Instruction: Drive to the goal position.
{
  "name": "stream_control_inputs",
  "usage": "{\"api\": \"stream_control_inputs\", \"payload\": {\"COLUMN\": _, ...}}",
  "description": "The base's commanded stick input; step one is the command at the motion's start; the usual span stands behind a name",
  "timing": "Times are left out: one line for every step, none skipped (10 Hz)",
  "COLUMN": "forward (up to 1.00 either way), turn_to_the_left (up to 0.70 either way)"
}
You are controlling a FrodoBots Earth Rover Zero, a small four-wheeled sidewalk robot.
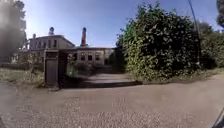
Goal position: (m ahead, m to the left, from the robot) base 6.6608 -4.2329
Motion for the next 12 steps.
{"api": "stream_control_inputs", "payload": {"forward": 0.7, "turn_to_the_left": 0.0}}
{"api": "stream_control_inputs", "payload": {"forward": 0.7, "turn_to_the_left": 0.0}}
{"api": "stream_control_inputs", "payload": {"forward": 0.7, "turn_to_the_left": 0.0}}
{"api": "stream_control_inputs", "payload": {"forward": 0.7, "turn_to_the_left": 0.0}}
{"api": "stream_control_inputs", "payload": {"forward": 0.7, "turn_to_the_left": 0.0}}
{"api": "stream_control_inputs", "payload": {"forward": 0.7, "turn_to_the_left": 0.0}}
{"api": "stream_control_inputs", "payload": {"forward": 0.7, "turn_to_the_left": 0.0}}
{"api": "stream_control_inputs", "payload": {"forward": 0.7, "turn_to_the_left": 0.0}}
{"api": "stream_control_inputs", "payload": {"forward": 0.7, "turn_to_the_left": 0.0}}
{"api": "stream_control_inputs", "payload": {"forward": 0.7, "turn_to_the_left": 0.0}}
{"api": "stream_control_inputs", "payload": {"forward": 0.7, "turn_to_the_left": 0.0}}
{"api": "stream_control_inputs", "payload": {"forward": 0.7, "turn_to_the_left": 0.0}}
